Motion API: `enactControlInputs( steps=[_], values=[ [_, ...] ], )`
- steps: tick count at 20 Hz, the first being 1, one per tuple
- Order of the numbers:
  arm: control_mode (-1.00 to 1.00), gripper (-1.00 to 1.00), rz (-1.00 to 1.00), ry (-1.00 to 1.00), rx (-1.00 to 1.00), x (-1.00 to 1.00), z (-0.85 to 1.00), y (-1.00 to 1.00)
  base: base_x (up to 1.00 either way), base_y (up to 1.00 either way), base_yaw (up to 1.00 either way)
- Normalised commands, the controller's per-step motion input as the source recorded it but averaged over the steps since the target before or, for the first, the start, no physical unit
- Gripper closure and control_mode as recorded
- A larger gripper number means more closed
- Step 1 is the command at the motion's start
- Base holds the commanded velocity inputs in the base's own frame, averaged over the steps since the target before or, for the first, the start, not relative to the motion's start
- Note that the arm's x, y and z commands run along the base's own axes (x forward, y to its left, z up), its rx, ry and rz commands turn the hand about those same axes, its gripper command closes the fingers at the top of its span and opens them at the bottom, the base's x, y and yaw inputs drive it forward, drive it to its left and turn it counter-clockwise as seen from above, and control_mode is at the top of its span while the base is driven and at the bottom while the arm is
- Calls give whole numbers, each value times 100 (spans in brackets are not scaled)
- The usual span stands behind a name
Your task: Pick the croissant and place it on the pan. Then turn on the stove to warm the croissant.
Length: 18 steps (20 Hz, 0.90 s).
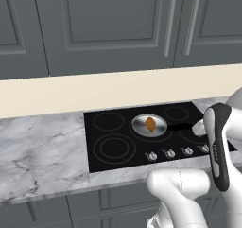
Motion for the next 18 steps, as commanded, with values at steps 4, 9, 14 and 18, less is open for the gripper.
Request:
enactControlInputs(
  steps=[4, 9, 14, 18],
  values=[
    [-100, -100, 0, 0, 0, 0, -21, -3, 0, 0, 0],
    [-100, -100, 0, 0, 0, 0, -11, -7, 0, 0, 0],
    [-100, -100, 0, 5, 0, 0, -20, -9, 0, 0, 0],
    [-100, -100, 0, 11, 0, 0, -23, 0, 0, 0, 0]
  ],
)
